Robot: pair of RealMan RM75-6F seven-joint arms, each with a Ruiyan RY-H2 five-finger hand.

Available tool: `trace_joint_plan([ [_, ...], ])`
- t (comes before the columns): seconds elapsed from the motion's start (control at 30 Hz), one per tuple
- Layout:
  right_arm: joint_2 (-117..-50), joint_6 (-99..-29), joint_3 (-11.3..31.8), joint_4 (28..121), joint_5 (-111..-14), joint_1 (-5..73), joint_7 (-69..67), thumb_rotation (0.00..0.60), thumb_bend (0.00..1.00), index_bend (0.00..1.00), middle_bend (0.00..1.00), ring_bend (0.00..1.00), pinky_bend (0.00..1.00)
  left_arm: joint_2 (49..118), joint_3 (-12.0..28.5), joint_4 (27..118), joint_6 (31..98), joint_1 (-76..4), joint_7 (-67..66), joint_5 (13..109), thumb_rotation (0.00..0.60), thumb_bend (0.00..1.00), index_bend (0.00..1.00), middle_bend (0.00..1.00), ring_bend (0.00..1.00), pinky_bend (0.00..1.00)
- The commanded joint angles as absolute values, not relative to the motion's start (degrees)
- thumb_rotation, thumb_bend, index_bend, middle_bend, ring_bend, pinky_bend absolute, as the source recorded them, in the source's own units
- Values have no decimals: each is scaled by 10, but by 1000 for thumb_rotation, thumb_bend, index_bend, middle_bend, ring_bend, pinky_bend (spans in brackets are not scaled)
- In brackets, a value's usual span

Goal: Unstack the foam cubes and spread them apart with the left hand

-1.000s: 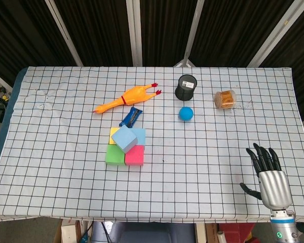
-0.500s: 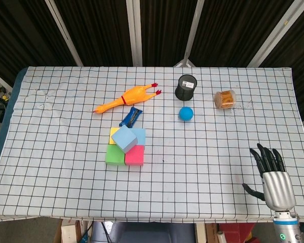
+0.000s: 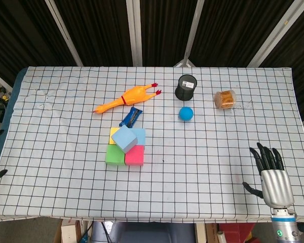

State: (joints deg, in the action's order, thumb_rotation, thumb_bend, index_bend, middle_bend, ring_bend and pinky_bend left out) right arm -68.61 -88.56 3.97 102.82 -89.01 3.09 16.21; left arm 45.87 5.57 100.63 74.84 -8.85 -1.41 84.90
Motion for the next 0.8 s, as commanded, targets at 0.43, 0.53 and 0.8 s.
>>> trace_joint_plan([
  [0.43,-700,-880,40,1026,-879,32,201,600,40,114,0,64,0,437,130,1055,482,-300,-59,714,600,27,19,0,0,139],
  [0.53,-705,-873,41,1025,-872,35,213,600,40,113,0,64,0,448,139,1055,440,-343,-96,664,600,27,19,0,0,112],
  [0.8,-714,-874,47,1027,-859,36,232,600,40,113,0,64,0,494,133,1062,415,-433,-236,567,600,27,18,0,0,61],
])
